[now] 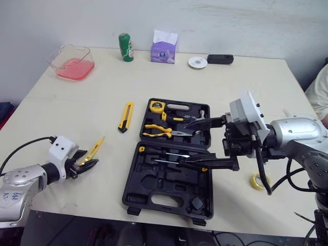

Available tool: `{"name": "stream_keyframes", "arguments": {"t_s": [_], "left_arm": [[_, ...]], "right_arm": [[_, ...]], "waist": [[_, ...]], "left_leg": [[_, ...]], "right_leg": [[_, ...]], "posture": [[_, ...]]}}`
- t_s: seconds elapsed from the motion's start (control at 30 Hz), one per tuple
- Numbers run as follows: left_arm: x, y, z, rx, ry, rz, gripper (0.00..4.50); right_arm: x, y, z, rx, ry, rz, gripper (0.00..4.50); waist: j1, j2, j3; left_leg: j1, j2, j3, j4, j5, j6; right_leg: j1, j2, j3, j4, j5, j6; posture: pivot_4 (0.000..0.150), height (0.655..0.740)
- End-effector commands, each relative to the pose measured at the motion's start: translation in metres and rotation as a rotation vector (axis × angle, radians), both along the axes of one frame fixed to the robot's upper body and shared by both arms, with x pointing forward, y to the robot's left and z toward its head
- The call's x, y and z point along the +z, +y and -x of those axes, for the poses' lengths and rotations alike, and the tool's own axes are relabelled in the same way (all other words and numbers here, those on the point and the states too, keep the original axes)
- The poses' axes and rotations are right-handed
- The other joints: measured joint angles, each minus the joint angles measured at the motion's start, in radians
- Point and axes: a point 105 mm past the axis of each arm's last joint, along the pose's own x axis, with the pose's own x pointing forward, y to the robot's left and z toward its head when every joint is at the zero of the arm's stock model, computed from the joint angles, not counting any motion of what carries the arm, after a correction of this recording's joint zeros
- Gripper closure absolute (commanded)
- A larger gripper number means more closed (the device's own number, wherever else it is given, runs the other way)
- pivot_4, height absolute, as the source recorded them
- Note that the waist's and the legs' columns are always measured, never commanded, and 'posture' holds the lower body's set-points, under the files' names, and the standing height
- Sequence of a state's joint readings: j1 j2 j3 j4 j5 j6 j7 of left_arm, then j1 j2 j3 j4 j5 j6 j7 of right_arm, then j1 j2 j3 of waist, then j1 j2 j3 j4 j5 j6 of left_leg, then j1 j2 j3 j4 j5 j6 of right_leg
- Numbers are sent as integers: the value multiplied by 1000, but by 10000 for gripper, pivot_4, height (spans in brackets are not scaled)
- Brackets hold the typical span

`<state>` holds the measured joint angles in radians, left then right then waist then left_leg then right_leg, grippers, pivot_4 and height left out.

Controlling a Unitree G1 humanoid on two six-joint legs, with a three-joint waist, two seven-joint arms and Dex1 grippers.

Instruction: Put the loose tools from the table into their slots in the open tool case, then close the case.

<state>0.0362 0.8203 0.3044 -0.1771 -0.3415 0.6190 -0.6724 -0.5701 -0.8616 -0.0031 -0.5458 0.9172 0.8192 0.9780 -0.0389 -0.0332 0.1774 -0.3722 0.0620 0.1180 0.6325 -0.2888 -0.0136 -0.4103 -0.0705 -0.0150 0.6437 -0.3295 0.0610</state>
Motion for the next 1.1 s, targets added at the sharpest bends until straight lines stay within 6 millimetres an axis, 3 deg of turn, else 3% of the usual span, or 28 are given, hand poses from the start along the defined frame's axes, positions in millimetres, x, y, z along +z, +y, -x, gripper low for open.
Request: {"name": "stream_keyframes", "arguments": {"t_s": [0.03,0.07,0.2,0.27,0.37,0.47,0.6,0.73,0.97,1.1], "left_arm": [[-16,1,-8,43,49,65,35384],[-15,4,-12,52,43,70,39317],[1,6,-15,19,26,63,39688],[25,-3,-9,-113,5,0,39688],[67,-34,-3,-322,-39,-13,39688],[91,-77,9,-562,-19,-35,39688],[86,-111,25,-778,86,-111,39688],[74,-135,25,-894,145,-202,39688],[55,-162,16,-1007,160,-294,39688],[43,-164,5,-1044,148,-387,39688]], "right_arm": [[6,5,-3,30,-50,-24,0],[4,6,-5,25,-56,-25,0],[4,8,-5,29,-65,-36,0],[4,7,-1,33,-61,-36,0],[-1,1,4,32,-45,-13,0],[-11,-6,8,20,-15,24,0],[-24,-16,12,-12,27,75,0],[-37,-27,13,-67,53,119,0],[-49,-35,21,-141,89,127,0],[-53,-52,18,-236,100,150,0]], "waist": [[4,1,0],[6,1,0],[9,1,0],[7,0,1],[6,-1,2],[14,0,2],[9,2,3],[9,2,4],[14,0,6],[10,0,6]], "left_leg": [[0,0,0,0,1,0],[1,0,0,0,1,0],[1,0,-1,0,5,0],[1,0,-2,0,5,0],[-2,0,-2,-1,5,-1],[-4,0,-4,-2,4,-1],[-5,-1,-2,-1,2,-1],[-5,0,0,0,2,-1],[-4,3,0,7,3,-2],[-6,3,1,14,2,-1]], "right_leg": [[0,0,0,0,0,0],[0,0,0,1,0,0],[0,-1,-2,4,1,-3],[0,-1,-3,4,1,-3],[-2,-1,-3,2,1,-4],[-2,-2,-6,-1,1,-4],[-1,-2,-6,-3,1,-3],[-2,2,-4,-2,0,-1],[-1,10,-1,3,1,-1],[-1,10,1,3,2,1]], "posture": [[1500,7244],[1500,7244],[1500,7244],[1500,7244],[1500,7244],[1500,7244],[1500,7244],[1500,7244],[1500,7244],[1500,7244]]}}
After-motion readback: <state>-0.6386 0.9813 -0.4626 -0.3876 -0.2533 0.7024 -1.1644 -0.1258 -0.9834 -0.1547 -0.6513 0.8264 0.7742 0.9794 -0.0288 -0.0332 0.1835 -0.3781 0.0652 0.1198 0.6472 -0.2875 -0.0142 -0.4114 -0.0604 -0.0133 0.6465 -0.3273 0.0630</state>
